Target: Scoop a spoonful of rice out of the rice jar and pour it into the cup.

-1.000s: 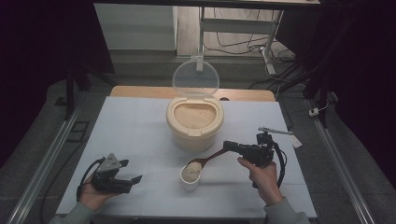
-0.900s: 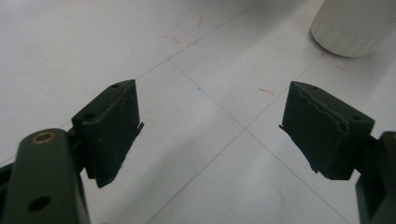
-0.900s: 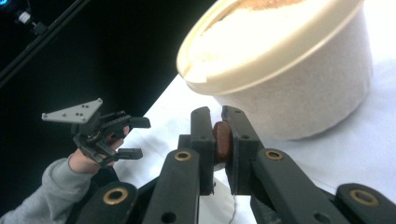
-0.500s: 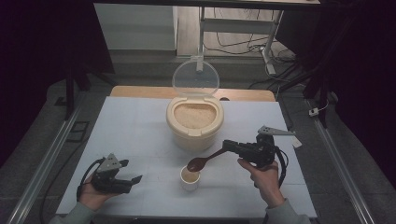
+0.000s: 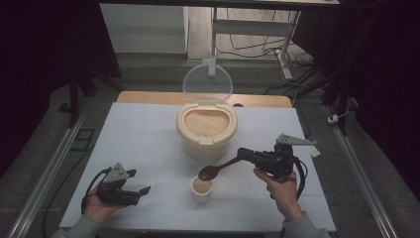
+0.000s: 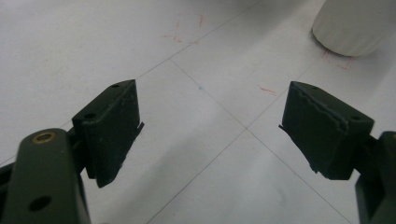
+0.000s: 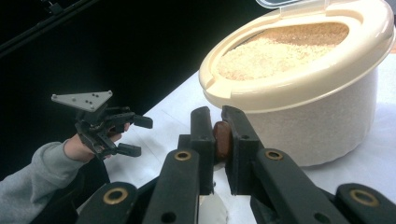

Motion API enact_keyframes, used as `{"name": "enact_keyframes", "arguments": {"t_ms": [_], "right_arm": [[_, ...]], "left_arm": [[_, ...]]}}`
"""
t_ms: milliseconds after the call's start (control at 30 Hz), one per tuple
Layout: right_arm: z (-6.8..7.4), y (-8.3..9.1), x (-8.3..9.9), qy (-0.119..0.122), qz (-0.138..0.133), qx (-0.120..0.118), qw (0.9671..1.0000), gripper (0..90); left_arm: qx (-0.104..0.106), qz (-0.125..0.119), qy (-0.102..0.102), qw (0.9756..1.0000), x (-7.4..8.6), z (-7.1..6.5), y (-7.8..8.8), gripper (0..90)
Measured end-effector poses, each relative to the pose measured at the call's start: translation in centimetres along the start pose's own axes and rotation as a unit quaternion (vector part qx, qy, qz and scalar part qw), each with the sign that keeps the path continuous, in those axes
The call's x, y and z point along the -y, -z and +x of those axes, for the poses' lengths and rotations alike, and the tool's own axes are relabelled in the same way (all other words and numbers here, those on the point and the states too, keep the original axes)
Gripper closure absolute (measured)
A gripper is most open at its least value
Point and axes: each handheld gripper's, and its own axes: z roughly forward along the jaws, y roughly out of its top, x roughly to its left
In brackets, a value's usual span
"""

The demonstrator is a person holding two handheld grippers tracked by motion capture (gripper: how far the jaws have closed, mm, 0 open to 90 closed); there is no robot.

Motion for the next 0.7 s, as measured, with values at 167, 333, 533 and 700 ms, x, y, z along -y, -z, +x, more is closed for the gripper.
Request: {"name": "enact_keyframes", "arguments": {"t_ms": [167, 333, 533, 700], "right_arm": [[-0.1, 0.2, 0.0, -0.002, -0.003, -0.003, 1.0, 83.1], [-0.3, 0.7, -0.2, 0.001, -0.008, -0.003, 1.0, 83.1], [-0.3, 1.9, -0.9, 0.01, -0.014, -0.001, 0.9998, 83.1], [-0.5, 3.1, -1.4, 0.02, -0.009, 0.006, 0.9998, 83.1]], "left_arm": [[0.0, -0.001, 0.001, 1.0, 0.0, 0.1, 0.0, 19.3], [0.0, 0.0, 0.0, 1.0, 0.0, 0.0, 0.0, 19.3], [-0.001, -0.001, 0.001, 1.0, 0.0, 0.1, 0.0, 19.4], [-0.002, -0.001, 0.002, 1.0, 0.0, 0.1, 0.0, 19.4]]}}
